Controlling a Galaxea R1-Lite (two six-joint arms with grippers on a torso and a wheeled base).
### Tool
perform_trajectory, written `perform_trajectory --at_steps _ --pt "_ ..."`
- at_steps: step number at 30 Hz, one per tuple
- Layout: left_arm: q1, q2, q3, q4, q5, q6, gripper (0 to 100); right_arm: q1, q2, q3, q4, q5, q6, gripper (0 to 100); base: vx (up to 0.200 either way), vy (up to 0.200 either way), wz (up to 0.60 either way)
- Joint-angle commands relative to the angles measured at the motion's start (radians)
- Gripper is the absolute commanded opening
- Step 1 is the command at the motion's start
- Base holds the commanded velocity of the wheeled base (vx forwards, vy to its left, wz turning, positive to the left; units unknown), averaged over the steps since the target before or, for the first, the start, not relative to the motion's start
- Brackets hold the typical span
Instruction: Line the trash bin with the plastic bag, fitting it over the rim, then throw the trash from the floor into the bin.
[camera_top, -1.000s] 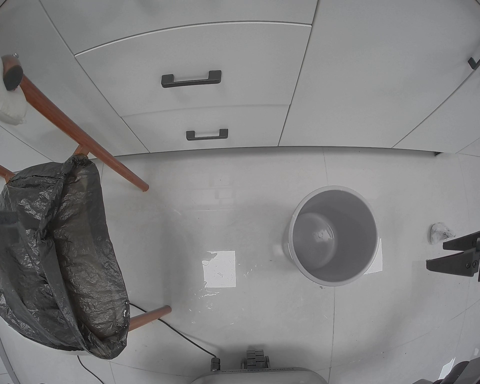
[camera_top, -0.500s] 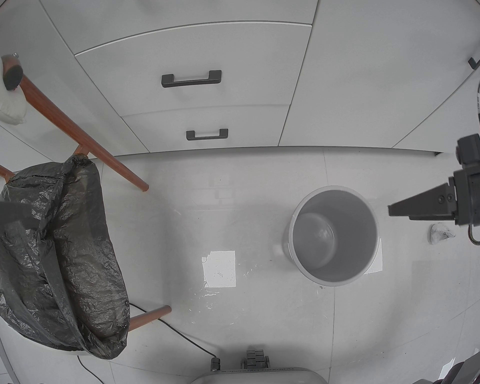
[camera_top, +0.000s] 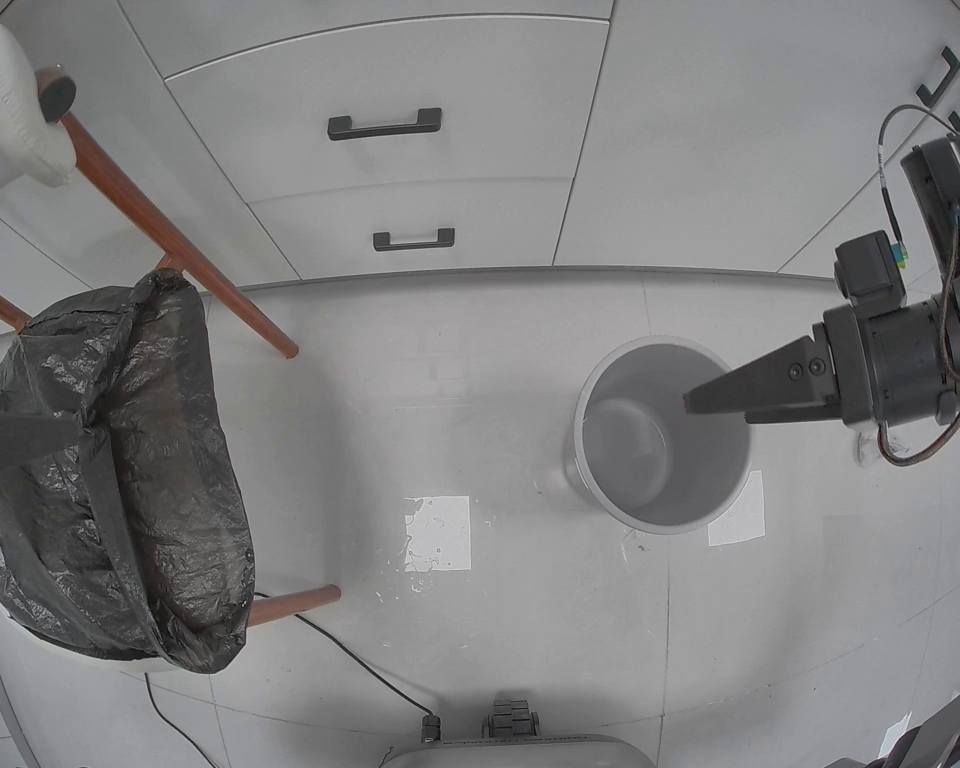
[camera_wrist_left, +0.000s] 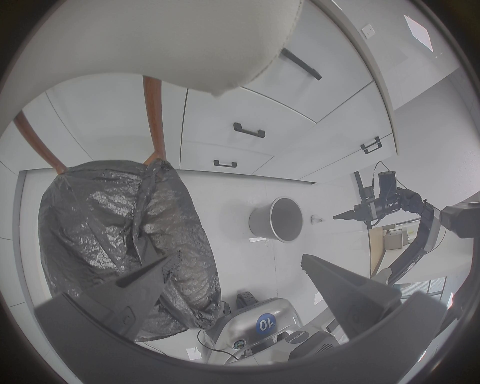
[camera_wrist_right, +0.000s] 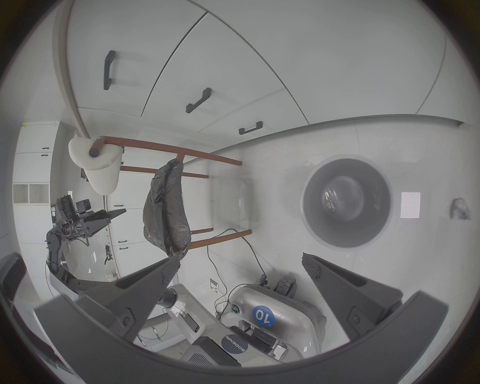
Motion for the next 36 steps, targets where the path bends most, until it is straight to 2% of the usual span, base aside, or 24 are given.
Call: perform_trajectory --at_steps 1,8,14,21,23,28,32,36 --pt "0.002 -0.010 0.009 -0.002 -0.005 0.000 100 0.025 0.056 -0.058 0.000 0.001 0.000 100 0.000 0.000 0.00" --pt "0.002 0.001 0.009 -0.002 -0.030 0.000 100 0.048 0.108 -0.097 -0.011 0.000 0.000 100 0.000 0.000 0.00" --pt "0.003 0.028 0.026 -0.001 -0.024 -0.006 100 0.069 0.147 -0.137 -0.040 -0.002 0.001 100 0.000 0.200 0.00" --pt "0.006 0.047 0.071 -0.001 0.036 -0.013 100 0.080 0.184 -0.166 -0.044 -0.003 0.001 100 0.000 0.000 0.00" --pt "0.040 0.044 0.075 -0.001 0.073 -0.013 100 0.083 0.191 -0.166 -0.044 -0.003 0.001 100 0.000 0.000 0.00" --pt "0.062 0.039 0.075 0.002 0.070 -0.011 100 0.086 0.213 -0.170 -0.044 -0.003 -0.006 100 0.000 0.000 0.00" --pt "0.080 0.036 0.137 0.004 0.072 -0.028 100 0.102 0.245 -0.170 -0.067 -0.005 -0.011 100 0.000 0.000 0.00" --pt "0.143 0.058 0.172 0.004 0.067 -0.048 100 0.103 0.268 -0.180 -0.075 -0.005 -0.011 100 0.000 0.000 0.00"
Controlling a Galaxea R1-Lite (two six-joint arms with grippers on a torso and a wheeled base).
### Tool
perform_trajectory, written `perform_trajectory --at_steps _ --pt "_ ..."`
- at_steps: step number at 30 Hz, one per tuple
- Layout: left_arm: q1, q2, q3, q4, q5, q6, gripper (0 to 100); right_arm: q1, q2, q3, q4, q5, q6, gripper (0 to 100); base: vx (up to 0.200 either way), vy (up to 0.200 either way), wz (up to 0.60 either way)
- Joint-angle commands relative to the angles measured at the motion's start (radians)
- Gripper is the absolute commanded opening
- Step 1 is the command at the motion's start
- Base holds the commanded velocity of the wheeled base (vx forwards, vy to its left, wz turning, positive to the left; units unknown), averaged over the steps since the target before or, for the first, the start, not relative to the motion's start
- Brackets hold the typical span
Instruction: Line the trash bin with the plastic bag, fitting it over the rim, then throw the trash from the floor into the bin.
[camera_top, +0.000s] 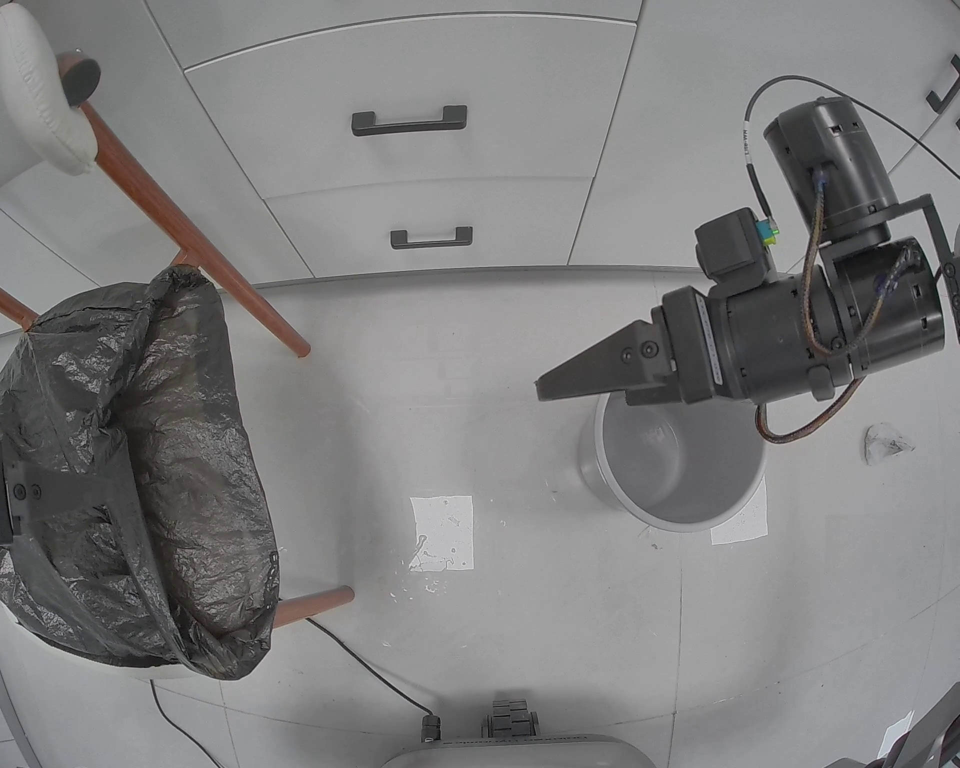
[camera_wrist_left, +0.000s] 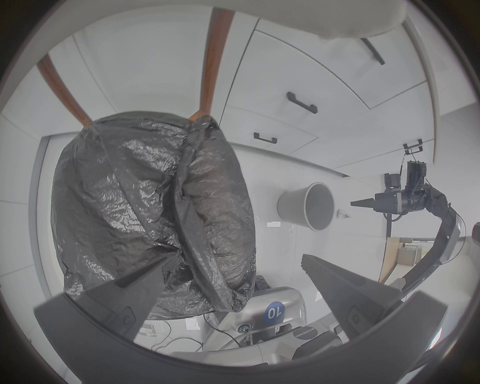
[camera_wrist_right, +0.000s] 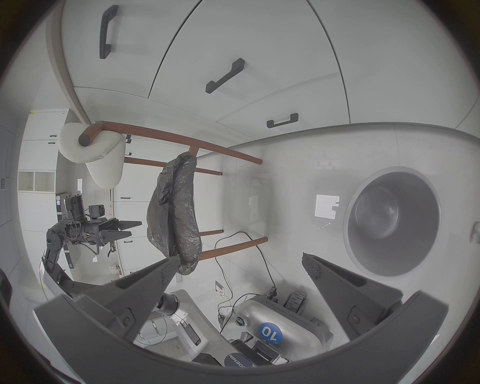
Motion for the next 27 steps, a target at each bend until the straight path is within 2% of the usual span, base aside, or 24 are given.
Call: perform_trajectory --at_steps 1,8,15,18,22,27 --pt "0.067 0.027 0.047 0.000 -0.002 -0.009 100 0.006 0.037 -0.016 -0.002 0.002 0.000 100 0.000 0.000 0.00" --pt "0.088 0.039 0.090 -0.003 -0.010 -0.010 100 0.006 0.037 -0.020 0.004 0.003 -0.002 100 0.000 0.000 0.00" --pt "0.102 0.087 0.124 -0.007 -0.091 -0.010 100 0.005 0.031 -0.019 0.009 0.003 -0.002 100 0.000 0.000 0.00" --pt "0.114 0.099 0.137 -0.041 -0.096 -0.010 100 0.006 0.030 -0.019 0.009 0.003 -0.002 100 0.000 0.000 0.00" --pt "0.114 0.119 0.193 -0.153 -0.099 -0.012 100 0.006 0.028 -0.019 0.009 0.003 -0.002 100 0.000 0.000 0.00" --pt "0.116 0.148 0.217 -0.190 -0.099 -0.012 100 0.005 0.028 -0.019 0.010 0.003 -0.002 100 0.000 0.000 0.00"
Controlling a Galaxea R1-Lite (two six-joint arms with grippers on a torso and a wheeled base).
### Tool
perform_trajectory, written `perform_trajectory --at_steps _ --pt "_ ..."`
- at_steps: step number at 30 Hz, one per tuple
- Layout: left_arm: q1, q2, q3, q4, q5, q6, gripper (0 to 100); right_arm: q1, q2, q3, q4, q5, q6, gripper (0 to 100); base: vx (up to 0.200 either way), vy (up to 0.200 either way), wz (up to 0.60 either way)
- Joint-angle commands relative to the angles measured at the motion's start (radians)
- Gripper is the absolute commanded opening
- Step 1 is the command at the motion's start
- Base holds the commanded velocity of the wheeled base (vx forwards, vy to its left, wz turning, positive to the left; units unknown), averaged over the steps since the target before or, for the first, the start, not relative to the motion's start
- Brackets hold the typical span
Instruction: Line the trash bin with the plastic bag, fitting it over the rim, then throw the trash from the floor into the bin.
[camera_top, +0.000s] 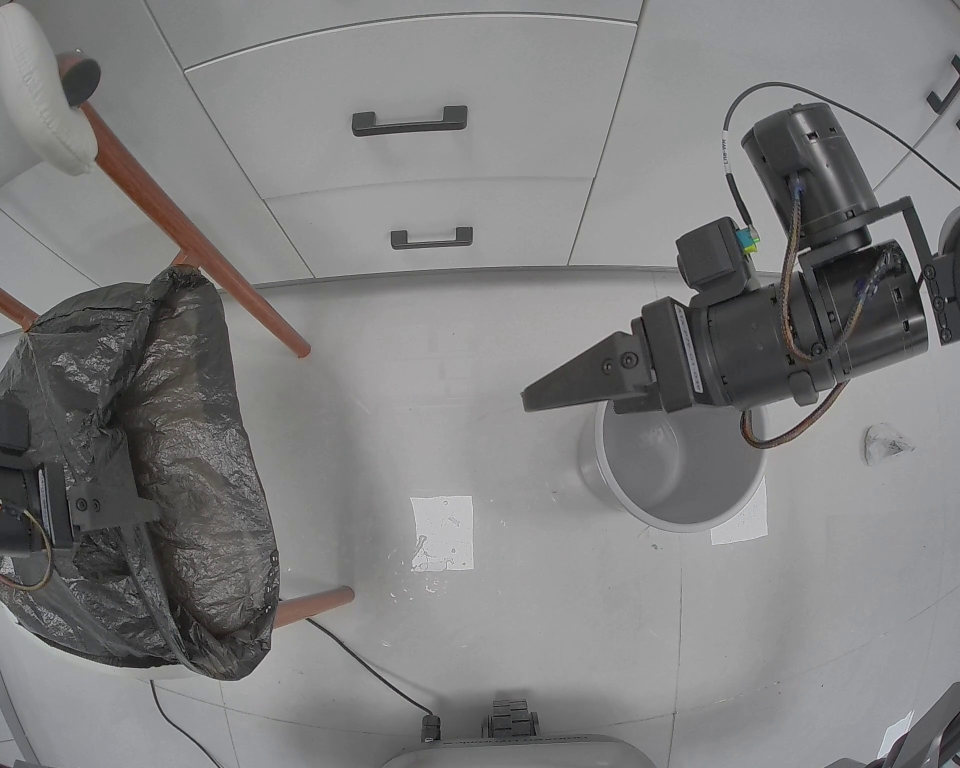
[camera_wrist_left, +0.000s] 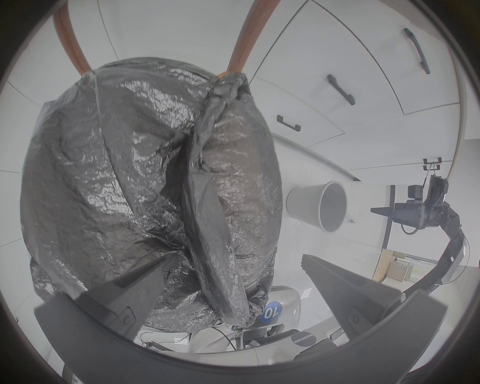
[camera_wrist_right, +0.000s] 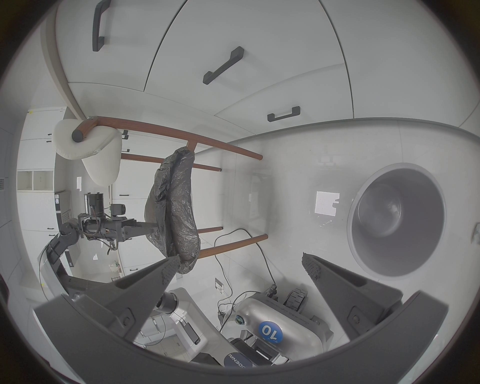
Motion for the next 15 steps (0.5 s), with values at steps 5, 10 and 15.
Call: perform_trajectory --at_steps 5,10,15 --pt "0.002 0.066 0.026 -0.008 -0.002 -0.001 100 -0.005 -0.004 0.000 -0.001 0.000 0.000 100 0.000 0.000 0.00" --pt "0.002 0.088 0.018 -0.048 -0.003 -0.001 100 -0.008 -0.006 0.000 -0.001 0.000 0.000 100 0.000 0.000 0.00" --pt "-0.003 0.106 0.006 -0.086 -0.023 -0.001 100 -0.011 -0.006 0.000 -0.001 0.000 0.000 100 0.000 0.000 0.00"
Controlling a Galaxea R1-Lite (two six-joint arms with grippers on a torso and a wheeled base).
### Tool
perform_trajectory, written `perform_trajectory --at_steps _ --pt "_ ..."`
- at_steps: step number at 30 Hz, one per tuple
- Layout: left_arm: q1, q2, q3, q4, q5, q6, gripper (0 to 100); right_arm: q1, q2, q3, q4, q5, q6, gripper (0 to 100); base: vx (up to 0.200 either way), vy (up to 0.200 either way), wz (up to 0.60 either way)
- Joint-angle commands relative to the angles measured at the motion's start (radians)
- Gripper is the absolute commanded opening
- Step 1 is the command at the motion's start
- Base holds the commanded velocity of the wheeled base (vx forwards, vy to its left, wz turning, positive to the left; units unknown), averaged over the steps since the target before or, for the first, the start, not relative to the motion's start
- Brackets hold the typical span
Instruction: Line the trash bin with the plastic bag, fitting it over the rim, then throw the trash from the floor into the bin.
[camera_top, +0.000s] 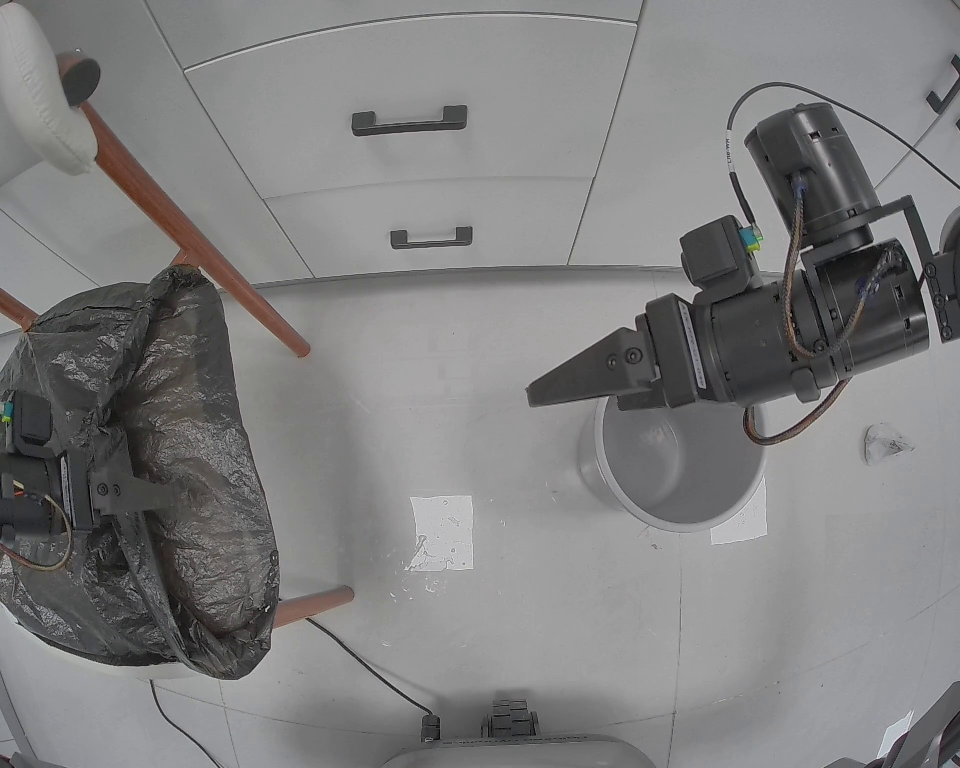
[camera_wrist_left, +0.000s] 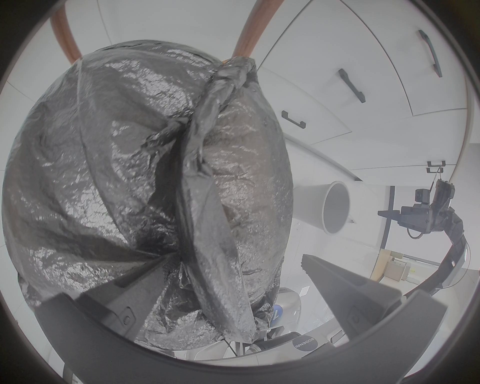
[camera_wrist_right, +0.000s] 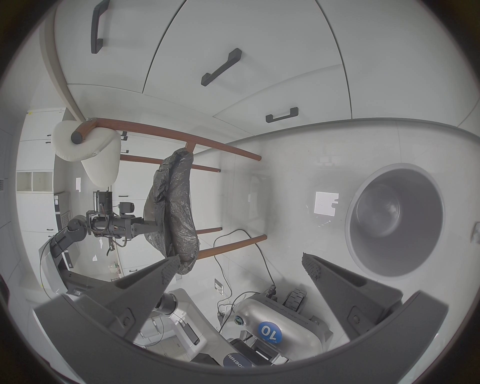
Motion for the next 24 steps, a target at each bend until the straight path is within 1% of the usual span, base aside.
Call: perform_trajectory --at_steps 1,8,11,12,24 --pt "-0.002 0.030 -0.012 -0.005 -0.008 0.000 100 -0.003 -0.004 0.000 -0.001 0.001 0.000 100 0.000 0.000 0.00" --pt "-0.002 0.039 -0.003 -0.005 -0.011 0.001 100 -0.003 -0.004 0.000 -0.001 0.001 0.000 100 0.000 0.000 0.00" --pt "-0.002 0.035 0.005 -0.005 -0.049 0.007 100 -0.003 -0.004 0.000 -0.001 0.001 0.000 100 0.000 0.000 0.00" --pt "-0.002 0.035 0.003 -0.005 -0.060 0.007 0 -0.003 -0.004 0.000 -0.001 0.001 0.000 100 0.000 0.000 0.00" --pt "0.001 0.024 0.005 -0.003 -0.072 -0.006 0 -0.003 -0.001 0.000 -0.001 0.001 0.000 100 0.000 0.000 0.00"
